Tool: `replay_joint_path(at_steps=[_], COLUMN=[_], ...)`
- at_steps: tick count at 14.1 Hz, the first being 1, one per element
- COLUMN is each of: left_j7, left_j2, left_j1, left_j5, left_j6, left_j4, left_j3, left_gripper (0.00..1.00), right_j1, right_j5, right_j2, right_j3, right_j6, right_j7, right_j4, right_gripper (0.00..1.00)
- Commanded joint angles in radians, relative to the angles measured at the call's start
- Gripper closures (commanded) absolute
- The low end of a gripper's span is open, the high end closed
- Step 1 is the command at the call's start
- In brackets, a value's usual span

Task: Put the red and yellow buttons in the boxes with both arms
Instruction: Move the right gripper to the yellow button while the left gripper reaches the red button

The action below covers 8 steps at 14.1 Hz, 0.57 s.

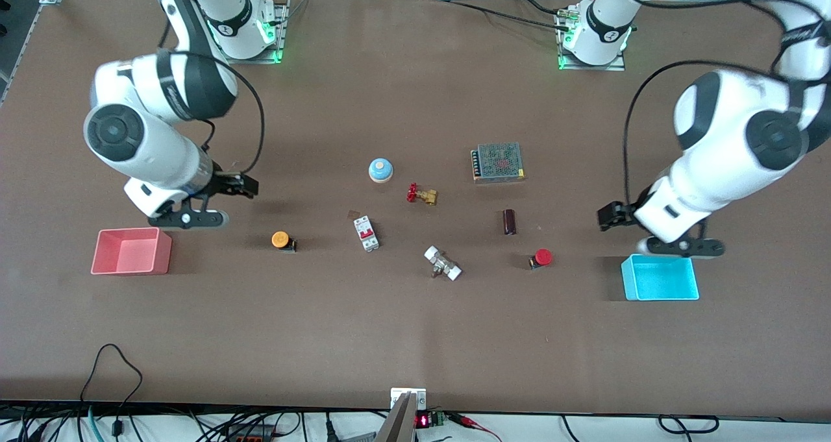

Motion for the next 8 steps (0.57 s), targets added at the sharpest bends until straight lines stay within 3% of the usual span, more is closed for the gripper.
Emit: replay_joint_path(at_steps=[1, 4, 8], left_j7=[-0.086, -0.146, -0.218], left_j2=[0.087, 0.188, 0.273], left_j1=[-0.046, -0.077, -0.111], left_j5=[-0.006, 0.000, 0.005], left_j6=[0.049, 0.081, 0.144], left_j4=[0.030, 0.111, 0.132], left_j3=[-0.002, 0.000, 0.004], left_gripper=[0.00, 0.00, 0.00], right_j1=[0.020, 0.027, 0.032], right_j5=[0.004, 0.004, 0.024], right_j2=[0.064, 0.125, 0.197], right_j3=[-0.006, -0.004, -0.004], right_j6=[0.076, 0.156, 0.234], right_j7=[0.030, 0.038, 0.024], right_j4=[0.015, 0.015, 0.017], right_gripper=[0.00, 0.00, 0.00])
